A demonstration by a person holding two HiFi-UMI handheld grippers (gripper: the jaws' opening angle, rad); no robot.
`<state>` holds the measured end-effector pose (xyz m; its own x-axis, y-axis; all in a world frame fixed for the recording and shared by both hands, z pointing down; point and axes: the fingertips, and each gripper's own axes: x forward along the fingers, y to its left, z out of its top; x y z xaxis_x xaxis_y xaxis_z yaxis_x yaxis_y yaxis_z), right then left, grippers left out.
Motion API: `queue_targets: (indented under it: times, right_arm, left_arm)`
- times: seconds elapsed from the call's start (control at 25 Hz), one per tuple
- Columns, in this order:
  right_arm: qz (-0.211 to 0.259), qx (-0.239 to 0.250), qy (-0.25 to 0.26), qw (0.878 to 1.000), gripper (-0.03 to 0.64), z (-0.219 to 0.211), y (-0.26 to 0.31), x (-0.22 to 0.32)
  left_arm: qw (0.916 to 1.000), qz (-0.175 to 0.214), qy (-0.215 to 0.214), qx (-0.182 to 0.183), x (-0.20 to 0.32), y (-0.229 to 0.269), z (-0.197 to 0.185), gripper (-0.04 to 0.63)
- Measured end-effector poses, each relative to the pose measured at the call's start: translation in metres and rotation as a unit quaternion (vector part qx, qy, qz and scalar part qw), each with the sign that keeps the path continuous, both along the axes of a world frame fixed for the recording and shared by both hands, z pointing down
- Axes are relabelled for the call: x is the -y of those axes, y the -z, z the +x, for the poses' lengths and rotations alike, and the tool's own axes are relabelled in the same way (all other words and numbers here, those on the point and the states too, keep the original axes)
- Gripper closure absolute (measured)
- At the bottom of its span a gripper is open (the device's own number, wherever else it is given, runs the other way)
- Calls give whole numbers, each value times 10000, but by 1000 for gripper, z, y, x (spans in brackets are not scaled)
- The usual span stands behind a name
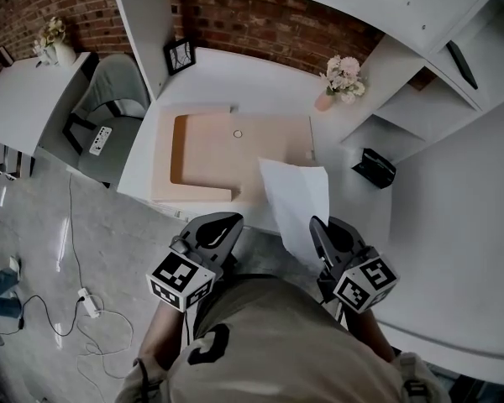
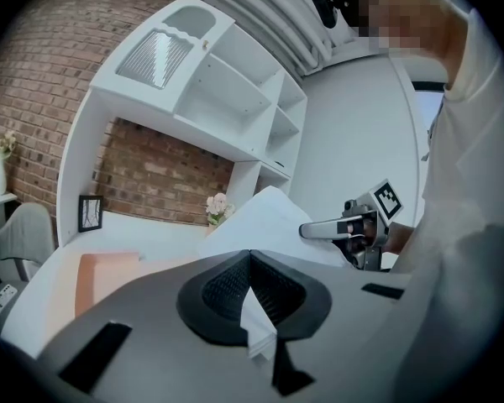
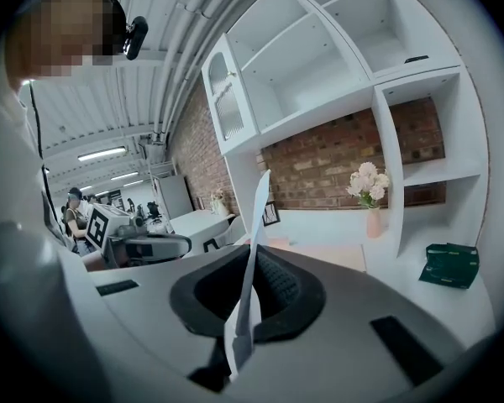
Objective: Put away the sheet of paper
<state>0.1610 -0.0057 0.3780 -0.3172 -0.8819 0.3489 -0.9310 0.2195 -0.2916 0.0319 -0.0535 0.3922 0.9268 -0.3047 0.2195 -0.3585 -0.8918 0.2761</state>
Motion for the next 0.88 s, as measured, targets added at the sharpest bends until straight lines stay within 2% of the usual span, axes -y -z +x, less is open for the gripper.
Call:
queue_targets:
  times: [0.4, 0.6, 0.88]
  right_arm:
    - [-43, -231, -223, 9995, 589, -17, 2, 25]
    - [36, -249, -225, 9994, 589, -28, 5, 37]
    - [-154, -354, -405, 9984, 589, -7, 1, 43]
  left_arm:
    - [9999, -26, -85, -88, 30, -1, -31, 580]
    - [9999, -42, 72, -81, 47, -6, -52, 580]
    - [9996, -170, 211, -98, 66, -8, -53, 580]
